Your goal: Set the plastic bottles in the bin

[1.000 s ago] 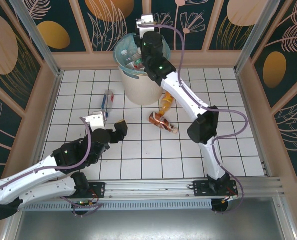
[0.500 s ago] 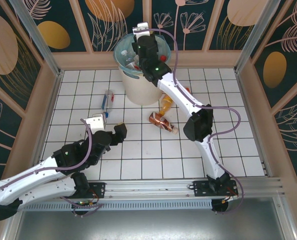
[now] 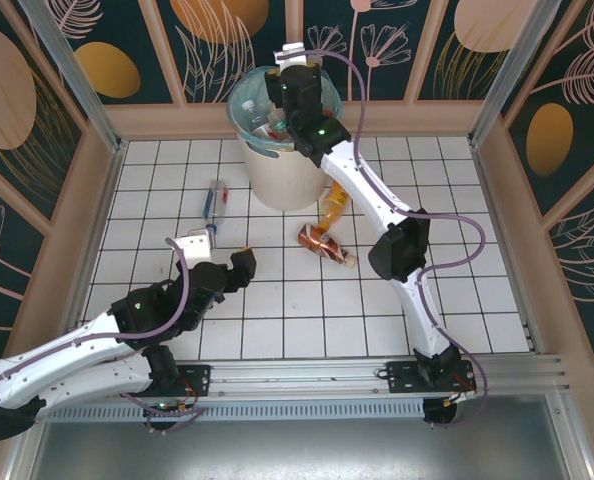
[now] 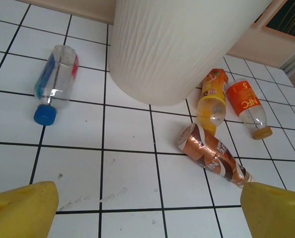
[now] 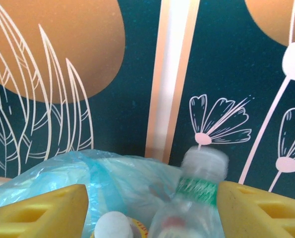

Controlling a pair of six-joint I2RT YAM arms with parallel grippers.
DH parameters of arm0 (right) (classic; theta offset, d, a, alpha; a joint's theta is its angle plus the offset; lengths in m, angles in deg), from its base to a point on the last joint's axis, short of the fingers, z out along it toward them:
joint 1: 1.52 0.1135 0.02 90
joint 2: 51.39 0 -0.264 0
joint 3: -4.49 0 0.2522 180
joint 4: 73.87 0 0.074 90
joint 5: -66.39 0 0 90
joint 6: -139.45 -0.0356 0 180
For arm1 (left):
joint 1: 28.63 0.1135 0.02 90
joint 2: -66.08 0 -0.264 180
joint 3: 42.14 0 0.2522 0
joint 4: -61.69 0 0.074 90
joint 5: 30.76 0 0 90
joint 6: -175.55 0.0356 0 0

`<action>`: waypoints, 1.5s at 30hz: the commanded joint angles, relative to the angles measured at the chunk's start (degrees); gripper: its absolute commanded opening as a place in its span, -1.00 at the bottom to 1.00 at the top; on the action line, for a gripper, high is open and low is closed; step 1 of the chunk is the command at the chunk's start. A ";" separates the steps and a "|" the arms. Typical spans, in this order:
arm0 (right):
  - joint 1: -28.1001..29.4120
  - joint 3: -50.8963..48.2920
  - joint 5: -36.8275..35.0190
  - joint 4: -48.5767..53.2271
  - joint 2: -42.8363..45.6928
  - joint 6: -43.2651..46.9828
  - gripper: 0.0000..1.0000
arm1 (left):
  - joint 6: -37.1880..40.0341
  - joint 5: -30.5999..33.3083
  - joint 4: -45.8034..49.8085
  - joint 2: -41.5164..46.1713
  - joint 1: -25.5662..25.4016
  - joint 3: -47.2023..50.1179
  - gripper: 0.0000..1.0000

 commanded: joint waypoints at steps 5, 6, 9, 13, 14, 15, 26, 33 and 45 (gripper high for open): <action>-2.69 2.78 2.63 3.97 0.03 -4.77 0.27 | 0.04 -0.30 -0.79 -0.47 -0.16 -0.42 0.88; -3.20 2.74 3.34 4.95 0.04 -5.81 0.24 | -0.09 -0.34 -0.78 -0.38 -0.16 -0.39 0.88; -4.99 2.44 6.38 8.36 -0.34 -8.72 0.16 | -0.76 -0.37 -0.56 0.02 -0.11 -0.03 0.88; -5.88 1.54 7.40 8.93 -1.85 -8.38 0.18 | -1.67 -0.30 -0.62 0.41 -0.16 0.68 0.87; -5.92 1.78 8.02 9.35 -2.51 -8.35 0.18 | -1.59 -0.46 -0.64 0.42 -0.11 0.64 0.87; -5.87 2.08 8.13 9.78 -3.07 -8.43 0.18 | -1.65 -0.48 -0.50 0.28 -0.15 0.43 0.87; -5.56 5.04 14.57 14.82 -3.58 -9.27 0.09 | -4.28 -1.01 1.75 2.05 -0.13 0.67 0.86; -4.00 4.71 19.71 13.71 6.39 -10.78 0.08 | -4.69 -0.46 0.42 4.19 -0.14 1.95 0.86; -3.90 -2.30 18.46 10.11 15.12 -13.08 0.05 | -6.98 -2.64 1.11 3.40 -0.14 0.99 0.82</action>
